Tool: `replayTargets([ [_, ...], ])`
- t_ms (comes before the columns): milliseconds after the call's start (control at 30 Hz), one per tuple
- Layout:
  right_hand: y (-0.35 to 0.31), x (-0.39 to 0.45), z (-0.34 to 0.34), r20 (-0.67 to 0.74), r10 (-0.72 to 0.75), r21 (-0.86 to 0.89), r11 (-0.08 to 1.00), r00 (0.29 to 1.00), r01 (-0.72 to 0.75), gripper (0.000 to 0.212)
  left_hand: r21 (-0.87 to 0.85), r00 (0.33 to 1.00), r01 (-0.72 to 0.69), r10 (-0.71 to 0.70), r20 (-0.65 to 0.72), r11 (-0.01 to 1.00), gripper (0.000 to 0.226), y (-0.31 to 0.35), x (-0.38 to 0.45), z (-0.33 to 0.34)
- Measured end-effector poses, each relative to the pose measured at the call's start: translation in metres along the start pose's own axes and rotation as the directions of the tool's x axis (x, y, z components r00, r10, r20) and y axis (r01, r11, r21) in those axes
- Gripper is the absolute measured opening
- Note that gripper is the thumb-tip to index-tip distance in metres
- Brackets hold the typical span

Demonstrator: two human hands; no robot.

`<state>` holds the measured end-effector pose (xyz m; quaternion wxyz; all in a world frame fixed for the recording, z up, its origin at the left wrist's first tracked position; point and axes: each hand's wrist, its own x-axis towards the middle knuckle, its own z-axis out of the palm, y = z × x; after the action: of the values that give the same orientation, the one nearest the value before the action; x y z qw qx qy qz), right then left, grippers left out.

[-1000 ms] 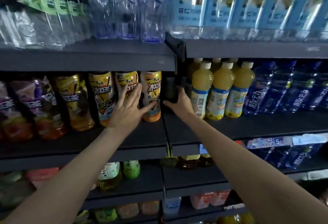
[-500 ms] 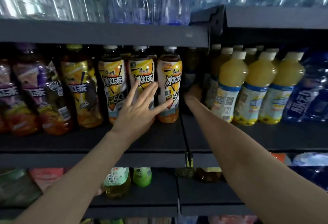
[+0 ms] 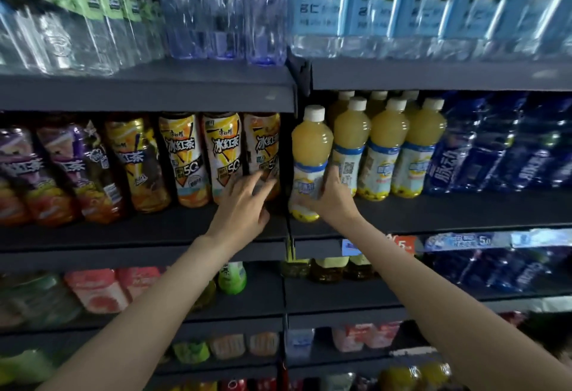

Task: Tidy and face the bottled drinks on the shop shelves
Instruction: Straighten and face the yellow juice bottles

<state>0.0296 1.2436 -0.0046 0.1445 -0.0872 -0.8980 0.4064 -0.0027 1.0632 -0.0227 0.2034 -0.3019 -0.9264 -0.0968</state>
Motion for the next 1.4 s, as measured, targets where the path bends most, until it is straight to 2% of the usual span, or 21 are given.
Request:
replayTargets([
  [100, -0.007, -0.005, -0.013, -0.042, -0.041, 0.105, 0.993, 0.998, 0.045, 0.068, -0.367, 0.995, 0.074, -0.045, 0.087, 0.927, 0.064, 0.016, -0.004, -0.004],
  [200, -0.005, -0.012, -0.020, -0.027, -0.036, 0.222, 0.974, 0.999, 0.041, 0.060, -0.714, 0.950, 0.284, -0.086, 0.301, 0.640, 0.066, 0.030, -0.007, -0.018],
  [300, -0.009, -0.029, -0.033, 0.129, -0.005, 0.577, 0.814, 0.992, -0.070, 0.036, -0.815, 0.905, 0.416, -0.097, 0.414, 0.404, 0.052, 0.036, -0.014, -0.031],
  [400, -0.017, -0.041, -0.043, 0.248, -0.028, 0.782, 0.595, 0.968, -0.184, 0.026, -0.814, 0.814, 0.579, -0.016, 0.581, -0.045, 0.046, 0.036, -0.017, -0.046],
  [433, -0.019, -0.041, -0.045, 0.268, -0.025, 0.819, 0.532, 0.963, -0.214, 0.029, -0.798, 0.804, 0.588, -0.013, 0.594, -0.131, 0.040, 0.038, -0.018, -0.052],
  [467, -0.023, -0.042, -0.048, 0.285, -0.021, 0.835, 0.496, 0.958, -0.238, 0.032, -0.807, 0.811, 0.575, -0.043, 0.584, -0.133, 0.034, 0.041, -0.018, -0.056],
  [500, -0.027, -0.043, -0.050, 0.297, -0.007, 0.836, 0.486, 0.955, -0.256, 0.033, -0.836, 0.831, 0.549, -0.098, 0.548, -0.024, 0.031, 0.044, -0.018, -0.060],
  [600, -0.033, -0.049, -0.053, 0.348, 0.079, 0.797, 0.501, 0.934, -0.339, 0.037, -0.718, 0.938, 0.346, -0.241, 0.250, 0.604, 0.051, 0.044, -0.023, -0.063],
  [633, -0.034, -0.052, -0.051, 0.371, 0.113, 0.796, 0.473, 0.922, -0.378, 0.041, -0.634, 0.962, 0.262, -0.245, 0.117, 0.727, 0.058, 0.042, -0.027, -0.064],
  [733, -0.041, -0.058, -0.042, 0.445, 0.187, 0.840, 0.252, 0.876, -0.481, 0.042, -0.356, 0.981, -0.030, -0.042, -0.192, 0.934, 0.065, 0.042, -0.033, -0.070],
  [800, -0.047, -0.061, -0.039, 0.461, 0.202, 0.867, 0.104, 0.864, -0.487, 0.038, -0.267, 0.959, -0.160, 0.086, -0.271, 0.950, 0.069, 0.043, -0.035, -0.075],
  [833, -0.048, -0.061, -0.039, 0.447, 0.202, 0.880, 0.074, 0.871, -0.469, 0.037, -0.321, 0.958, -0.166, 0.075, -0.278, 0.932, 0.071, 0.042, -0.035, -0.079],
  [900, -0.048, -0.062, -0.042, 0.393, 0.166, 0.905, 0.101, 0.904, -0.412, 0.037, -0.554, 0.975, -0.059, -0.070, -0.209, 0.831, 0.070, 0.039, -0.036, -0.084],
  [967, -0.047, -0.061, -0.048, 0.339, 0.113, 0.923, 0.152, 0.934, -0.353, 0.032, -0.798, 0.976, 0.166, -0.212, 0.049, 0.580, 0.056, 0.036, -0.038, -0.088],
  [1033, -0.047, -0.062, -0.054, 0.307, 0.065, 0.929, 0.199, 0.950, -0.313, 0.022, -0.912, 0.937, 0.326, -0.217, 0.275, 0.249, 0.037, 0.031, -0.040, -0.087],
  [1067, -0.047, -0.062, -0.056, 0.295, 0.042, 0.930, 0.218, 0.955, -0.297, 0.021, -0.923, 0.927, 0.352, -0.196, 0.321, 0.157, 0.033, 0.030, -0.041, -0.086],
  [1100, -0.047, -0.062, -0.057, 0.285, 0.018, 0.931, 0.230, 0.958, -0.282, 0.022, -0.923, 0.927, 0.358, -0.175, 0.332, 0.142, 0.034, 0.029, -0.041, -0.085],
  [1133, -0.046, -0.063, -0.057, 0.282, -0.009, 0.931, 0.242, 0.959, -0.272, 0.025, -0.918, 0.933, 0.348, -0.160, 0.321, 0.189, 0.037, 0.029, -0.041, -0.085],
  [1233, -0.044, -0.068, -0.056, 0.309, -0.057, 0.898, 0.345, 0.949, -0.272, 0.039, -0.810, 0.974, 0.223, -0.152, 0.166, 0.543, 0.055, 0.029, -0.042, -0.078],
  [1300, -0.044, -0.072, -0.055, 0.327, 0.036, 0.853, 0.418, 0.944, -0.311, 0.043, -0.683, 0.991, 0.092, -0.130, -0.005, 0.725, 0.063, 0.030, -0.044, -0.074],
  [1400, -0.038, -0.074, -0.050, 0.274, 0.150, 0.865, 0.393, 0.950, -0.311, 0.041, -0.551, 0.991, -0.039, -0.038, -0.129, 0.834, 0.062, 0.032, -0.042, -0.071],
])
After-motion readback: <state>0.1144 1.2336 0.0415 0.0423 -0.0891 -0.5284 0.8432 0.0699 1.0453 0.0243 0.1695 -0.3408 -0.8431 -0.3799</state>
